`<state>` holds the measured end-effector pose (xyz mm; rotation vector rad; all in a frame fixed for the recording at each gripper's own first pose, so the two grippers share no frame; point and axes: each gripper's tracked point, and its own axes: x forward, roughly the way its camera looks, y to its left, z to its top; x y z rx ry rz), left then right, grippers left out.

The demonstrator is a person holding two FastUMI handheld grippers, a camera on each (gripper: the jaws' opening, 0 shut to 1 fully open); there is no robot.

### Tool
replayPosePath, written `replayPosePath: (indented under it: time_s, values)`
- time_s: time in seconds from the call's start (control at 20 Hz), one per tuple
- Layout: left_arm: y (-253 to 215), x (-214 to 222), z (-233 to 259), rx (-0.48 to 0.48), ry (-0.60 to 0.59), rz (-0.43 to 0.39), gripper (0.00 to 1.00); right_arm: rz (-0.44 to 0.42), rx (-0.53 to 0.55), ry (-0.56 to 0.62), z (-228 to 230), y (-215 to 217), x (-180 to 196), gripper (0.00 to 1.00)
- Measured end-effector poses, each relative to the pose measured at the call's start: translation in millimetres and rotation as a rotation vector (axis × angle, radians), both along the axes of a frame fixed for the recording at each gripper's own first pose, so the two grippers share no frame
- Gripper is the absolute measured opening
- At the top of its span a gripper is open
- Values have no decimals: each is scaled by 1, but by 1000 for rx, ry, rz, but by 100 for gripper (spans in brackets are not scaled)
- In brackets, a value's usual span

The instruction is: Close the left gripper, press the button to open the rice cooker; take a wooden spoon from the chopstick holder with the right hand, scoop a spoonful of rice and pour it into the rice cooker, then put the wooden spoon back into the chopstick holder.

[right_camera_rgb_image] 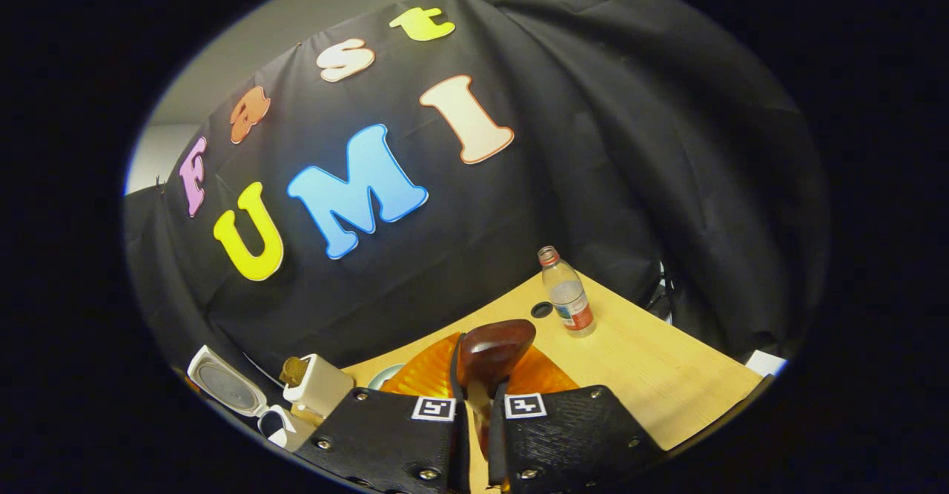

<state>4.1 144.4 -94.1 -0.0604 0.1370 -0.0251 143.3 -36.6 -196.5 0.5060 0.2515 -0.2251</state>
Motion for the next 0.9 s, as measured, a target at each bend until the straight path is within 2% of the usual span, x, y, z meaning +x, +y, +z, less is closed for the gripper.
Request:
replayPosePath:
  time_s: [0.3, 0.55, 0.7, 0.8, 0.85, 0.9]
  values:
    - [9, -2, 2, 34, 15, 54, 97, 11, -80, 112, -58, -4, 24, 10]
    - [18, -8, 5, 63, 26, 95, 96, 49, -138, 175, -93, 9, 42, 10]
    - [20, -14, 4, 64, 28, 117, 96, 105, -184, 201, -110, 13, 40, 10]
    - [18, -15, 5, 61, 26, 113, 97, 140, -224, 229, -119, 18, 34, 17]
    - [17, -15, 6, 59, 26, 113, 97, 133, -250, 228, -118, 14, 32, 29]
    - [18, -14, 4, 50, 24, 114, 97, 114, -279, 226, -114, 5, 26, 46]
